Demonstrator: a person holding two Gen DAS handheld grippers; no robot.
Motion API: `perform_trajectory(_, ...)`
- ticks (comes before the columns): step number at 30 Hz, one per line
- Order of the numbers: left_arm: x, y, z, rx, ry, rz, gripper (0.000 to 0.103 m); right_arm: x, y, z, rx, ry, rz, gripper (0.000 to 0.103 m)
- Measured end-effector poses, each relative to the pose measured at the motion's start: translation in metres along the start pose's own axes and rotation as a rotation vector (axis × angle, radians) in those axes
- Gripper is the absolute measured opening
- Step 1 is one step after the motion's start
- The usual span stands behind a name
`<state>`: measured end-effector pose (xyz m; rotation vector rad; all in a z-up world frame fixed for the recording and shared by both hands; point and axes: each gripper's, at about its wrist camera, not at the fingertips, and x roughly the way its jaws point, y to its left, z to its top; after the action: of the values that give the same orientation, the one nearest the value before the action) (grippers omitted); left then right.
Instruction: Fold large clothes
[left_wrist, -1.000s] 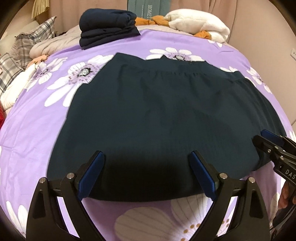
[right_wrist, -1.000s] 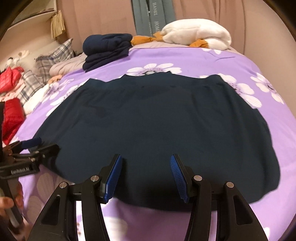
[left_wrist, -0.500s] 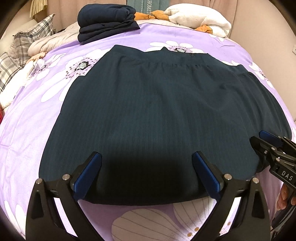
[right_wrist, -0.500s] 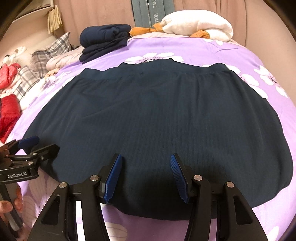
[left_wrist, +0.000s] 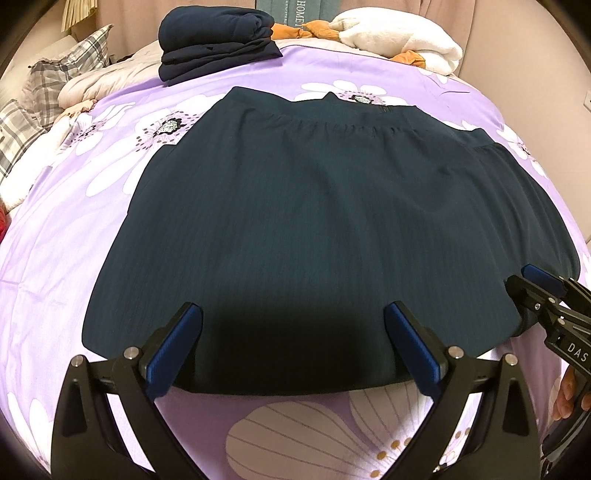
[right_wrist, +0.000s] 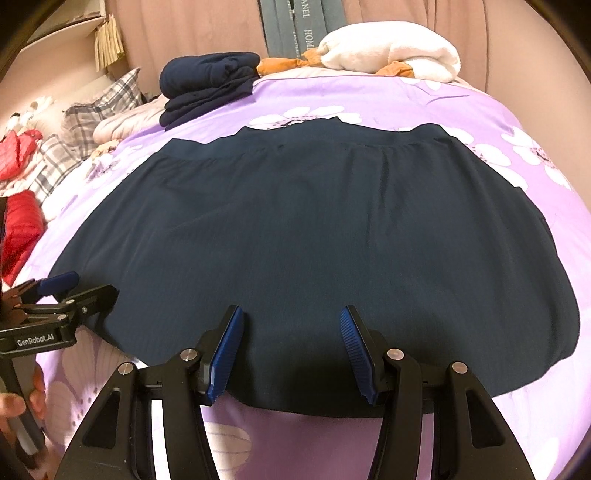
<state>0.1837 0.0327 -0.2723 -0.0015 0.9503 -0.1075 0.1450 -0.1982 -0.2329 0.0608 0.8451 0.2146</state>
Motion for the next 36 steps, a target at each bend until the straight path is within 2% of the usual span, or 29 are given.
perform_trajectory(36, -0.005, 0.014, -0.008, -0.001, 0.002, 0.007, 0.103, -0.009, -0.01, -0.007, 0.042, -0.013, -0.005, 0.054)
